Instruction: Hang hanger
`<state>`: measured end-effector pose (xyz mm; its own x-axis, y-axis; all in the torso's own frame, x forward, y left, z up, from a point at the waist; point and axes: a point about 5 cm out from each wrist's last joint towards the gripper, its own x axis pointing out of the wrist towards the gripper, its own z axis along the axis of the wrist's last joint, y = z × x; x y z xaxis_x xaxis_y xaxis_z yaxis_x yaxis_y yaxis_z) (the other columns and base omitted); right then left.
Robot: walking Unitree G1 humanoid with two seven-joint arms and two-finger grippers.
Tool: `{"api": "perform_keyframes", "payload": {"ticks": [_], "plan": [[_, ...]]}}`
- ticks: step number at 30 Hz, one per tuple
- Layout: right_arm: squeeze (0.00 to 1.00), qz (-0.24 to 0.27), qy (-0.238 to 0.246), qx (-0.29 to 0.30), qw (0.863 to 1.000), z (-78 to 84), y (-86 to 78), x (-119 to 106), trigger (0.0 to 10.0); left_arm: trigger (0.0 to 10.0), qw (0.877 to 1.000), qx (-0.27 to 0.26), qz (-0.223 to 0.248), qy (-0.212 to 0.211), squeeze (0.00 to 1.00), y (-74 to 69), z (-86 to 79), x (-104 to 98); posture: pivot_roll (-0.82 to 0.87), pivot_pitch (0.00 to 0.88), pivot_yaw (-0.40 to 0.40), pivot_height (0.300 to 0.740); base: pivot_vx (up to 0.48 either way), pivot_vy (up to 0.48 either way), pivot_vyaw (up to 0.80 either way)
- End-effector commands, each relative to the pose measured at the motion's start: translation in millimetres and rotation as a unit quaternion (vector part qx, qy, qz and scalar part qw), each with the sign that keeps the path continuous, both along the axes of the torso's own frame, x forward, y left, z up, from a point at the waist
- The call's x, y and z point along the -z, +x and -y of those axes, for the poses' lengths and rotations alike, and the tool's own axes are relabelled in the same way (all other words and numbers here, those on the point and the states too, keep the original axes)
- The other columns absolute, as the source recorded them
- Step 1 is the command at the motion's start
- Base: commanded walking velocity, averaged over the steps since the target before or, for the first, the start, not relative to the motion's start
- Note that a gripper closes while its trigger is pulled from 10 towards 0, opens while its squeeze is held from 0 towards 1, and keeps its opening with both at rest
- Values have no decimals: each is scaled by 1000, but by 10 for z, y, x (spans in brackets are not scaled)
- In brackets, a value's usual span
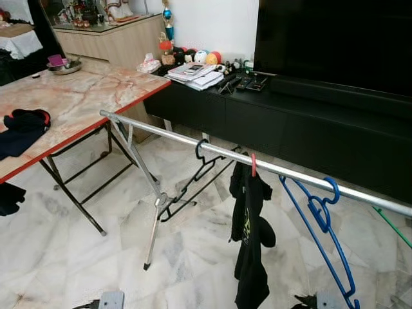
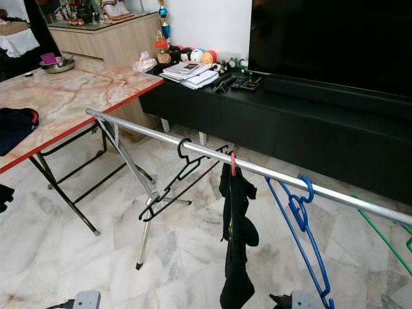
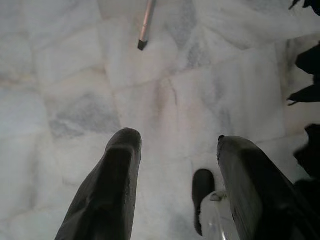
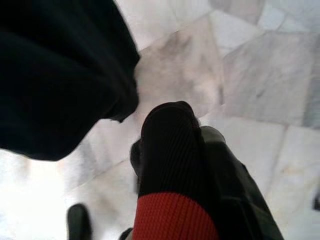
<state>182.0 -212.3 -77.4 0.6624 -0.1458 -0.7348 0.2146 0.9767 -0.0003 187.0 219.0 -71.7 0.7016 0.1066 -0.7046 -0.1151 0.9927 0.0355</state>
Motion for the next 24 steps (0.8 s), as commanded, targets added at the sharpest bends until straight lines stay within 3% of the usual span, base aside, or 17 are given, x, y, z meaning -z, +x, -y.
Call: {"api": "perform_keyframes", "payload": {"ticks": [1,8,12,17,18,19,20,21,23,24], "plan": [[0,4,5,1,1000,-60,-7,10,10000,10000,1000,-16,-7,5,0,-76,-73,22,73,32,41,740,0,0,0],[0,11,4,8,1000,-54,-8,5,10000,10000,999,-32,13,7,0,-68,-81,2,62,35,44,740,0,0,0],[0,6,2,-2,1000,-40,-6,5,10000,10000,997,-56,60,13,0,-38,-79,-51,84,37,29,740,0,0,0],[0,2,-1,-8,1000,-27,-4,4,10000,10000,992,-39,117,34,0,23,-72,-144,88,38,26,740,0,0,0],[0,2,-2,-8,1000,-23,-3,3,10000,10000,982,-27,178,59,0,376,-178,-408,88,36,27,740,0,0,0],[0,2,-2,-8,1000,-23,-3,3,10000,10000,982,-27,178,59,0,376,-178,-408,88,36,27,740,0,0,0],[0,2,-2,-8,1000,-22,-1,2,10000,10000,968,-20,241,72,0,769,-288,-767,88,35,27,740,0,0,0],[0,2,-2,-8,1000,-19,-1,1,10000,10000,961,-9,261,96,0,882,-365,-914,95,34,23,740,0,0,0],[0,1,-3,-6,1000,-14,2,0,10000,10000,950,1,287,127,0,957,-441,-1066,105,33,17,740,0,0,0],[0,-1,-4,-14,1000,-18,9,-2,10000,10000,947,-2,297,122,0,965,-449,-1099,105,34,17,740,0,0,0]]}}
